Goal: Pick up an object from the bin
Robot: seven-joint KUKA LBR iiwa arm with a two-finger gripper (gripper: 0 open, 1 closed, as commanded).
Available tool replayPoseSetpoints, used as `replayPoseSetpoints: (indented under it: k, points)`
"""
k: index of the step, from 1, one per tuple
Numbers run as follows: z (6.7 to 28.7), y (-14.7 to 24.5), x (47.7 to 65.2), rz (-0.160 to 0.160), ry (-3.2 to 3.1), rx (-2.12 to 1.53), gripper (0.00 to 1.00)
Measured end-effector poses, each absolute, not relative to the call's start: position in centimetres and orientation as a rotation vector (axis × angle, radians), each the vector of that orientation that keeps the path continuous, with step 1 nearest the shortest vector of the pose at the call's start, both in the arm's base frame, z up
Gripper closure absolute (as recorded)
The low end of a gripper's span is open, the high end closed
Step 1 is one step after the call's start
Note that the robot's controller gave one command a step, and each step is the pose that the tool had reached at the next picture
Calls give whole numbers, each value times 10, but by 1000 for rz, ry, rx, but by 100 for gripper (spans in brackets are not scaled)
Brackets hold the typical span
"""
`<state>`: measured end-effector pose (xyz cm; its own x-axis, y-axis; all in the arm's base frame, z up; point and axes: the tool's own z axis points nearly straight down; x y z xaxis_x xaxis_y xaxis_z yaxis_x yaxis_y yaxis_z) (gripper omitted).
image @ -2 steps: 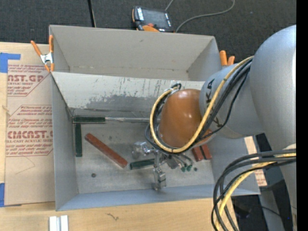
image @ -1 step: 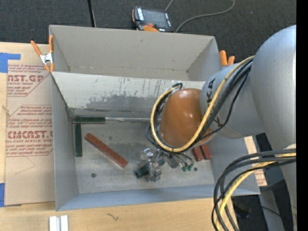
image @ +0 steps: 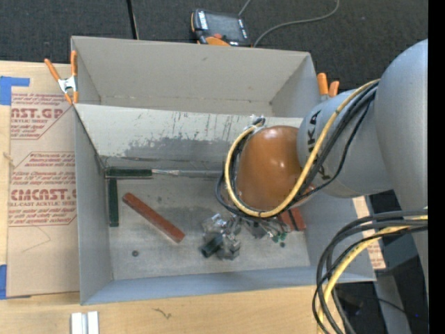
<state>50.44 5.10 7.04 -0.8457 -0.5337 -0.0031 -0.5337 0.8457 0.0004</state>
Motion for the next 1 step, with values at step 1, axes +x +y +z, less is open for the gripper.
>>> replayPoseSetpoints:
  k: [1]
  points:
    - [184,38,539,-3,3031,-784,100]
